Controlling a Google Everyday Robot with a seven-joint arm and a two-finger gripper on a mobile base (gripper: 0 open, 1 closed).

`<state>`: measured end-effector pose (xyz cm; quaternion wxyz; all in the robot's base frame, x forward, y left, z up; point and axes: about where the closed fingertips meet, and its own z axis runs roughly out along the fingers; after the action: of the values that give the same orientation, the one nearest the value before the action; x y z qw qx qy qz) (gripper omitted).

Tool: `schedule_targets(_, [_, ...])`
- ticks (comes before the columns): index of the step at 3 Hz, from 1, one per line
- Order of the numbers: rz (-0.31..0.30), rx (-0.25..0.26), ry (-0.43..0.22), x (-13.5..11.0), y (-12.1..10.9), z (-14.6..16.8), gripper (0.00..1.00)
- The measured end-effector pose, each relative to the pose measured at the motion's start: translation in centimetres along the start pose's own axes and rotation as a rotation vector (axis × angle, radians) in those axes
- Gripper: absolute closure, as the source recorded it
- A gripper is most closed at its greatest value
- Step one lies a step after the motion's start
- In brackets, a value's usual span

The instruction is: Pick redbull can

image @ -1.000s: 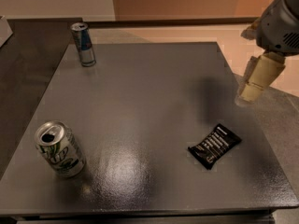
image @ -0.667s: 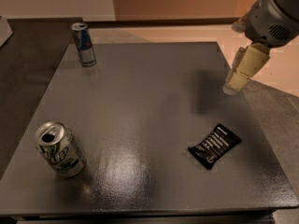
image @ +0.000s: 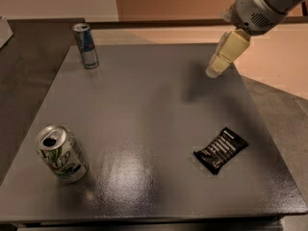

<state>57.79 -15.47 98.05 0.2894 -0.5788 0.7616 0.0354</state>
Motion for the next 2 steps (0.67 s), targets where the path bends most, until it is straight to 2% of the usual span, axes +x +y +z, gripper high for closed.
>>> schedule_targets(2, [0.024,0.044,-0.151,-7.1,-3.9,2.7,0.00])
